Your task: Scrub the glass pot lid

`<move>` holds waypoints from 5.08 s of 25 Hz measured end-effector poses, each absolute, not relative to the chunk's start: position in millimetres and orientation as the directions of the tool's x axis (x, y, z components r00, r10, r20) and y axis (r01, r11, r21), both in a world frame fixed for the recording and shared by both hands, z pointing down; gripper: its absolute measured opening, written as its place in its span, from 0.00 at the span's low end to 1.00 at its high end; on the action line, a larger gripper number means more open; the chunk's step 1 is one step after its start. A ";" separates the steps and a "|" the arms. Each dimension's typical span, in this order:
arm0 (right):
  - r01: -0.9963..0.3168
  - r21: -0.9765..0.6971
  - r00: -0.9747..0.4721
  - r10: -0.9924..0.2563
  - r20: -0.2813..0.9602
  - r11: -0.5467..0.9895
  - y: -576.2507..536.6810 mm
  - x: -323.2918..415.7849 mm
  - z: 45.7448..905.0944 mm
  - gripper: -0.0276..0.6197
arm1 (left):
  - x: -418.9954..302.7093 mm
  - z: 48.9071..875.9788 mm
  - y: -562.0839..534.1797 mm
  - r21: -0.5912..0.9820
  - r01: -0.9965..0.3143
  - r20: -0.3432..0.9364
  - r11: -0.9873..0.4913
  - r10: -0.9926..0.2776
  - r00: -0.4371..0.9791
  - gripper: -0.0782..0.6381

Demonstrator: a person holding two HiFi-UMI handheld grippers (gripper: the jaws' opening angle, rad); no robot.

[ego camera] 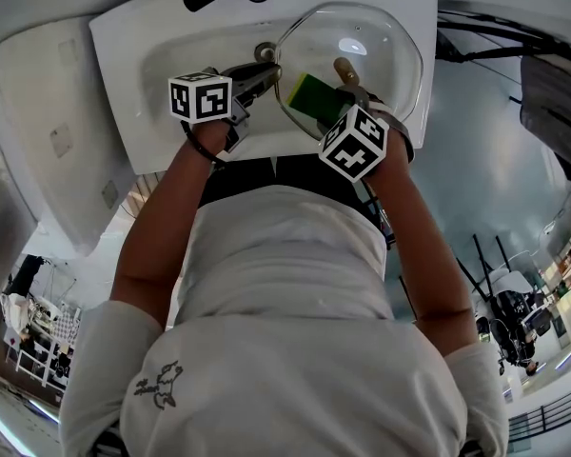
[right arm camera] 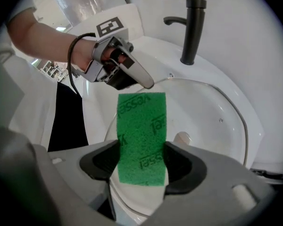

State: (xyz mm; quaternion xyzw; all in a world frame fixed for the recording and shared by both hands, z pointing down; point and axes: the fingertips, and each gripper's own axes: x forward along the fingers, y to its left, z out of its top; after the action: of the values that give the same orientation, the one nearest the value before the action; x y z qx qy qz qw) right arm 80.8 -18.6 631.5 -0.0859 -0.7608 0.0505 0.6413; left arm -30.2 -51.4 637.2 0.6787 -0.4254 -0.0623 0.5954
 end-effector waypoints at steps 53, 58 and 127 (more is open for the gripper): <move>-0.212 -0.039 -0.104 0.017 0.994 0.976 -156.5 140.0 627.0 0.50 | -32.5 638.1 -53.8 0.863 -0.500 0.425 0.066 -0.630 0.650 0.20; -0.260 -0.024 -0.114 -0.006 0.993 0.965 -142.0 120.1 641.5 0.49 | -32.6 639.0 -54.1 0.867 -0.492 0.423 0.077 -0.635 0.646 0.20; -0.363 -0.130 -0.303 0.015 0.953 0.923 -42.8 57.4 639.4 0.50 | -43.8 640.3 -64.5 0.876 -0.460 0.411 0.147 -0.727 0.550 0.19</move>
State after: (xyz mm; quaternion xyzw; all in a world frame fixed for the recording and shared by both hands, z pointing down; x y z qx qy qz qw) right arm 57.4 -42.8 639.4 0.1099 -0.7906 0.1629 0.5800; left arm -43.8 -64.5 640.3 0.6437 -0.4610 -0.1109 0.6007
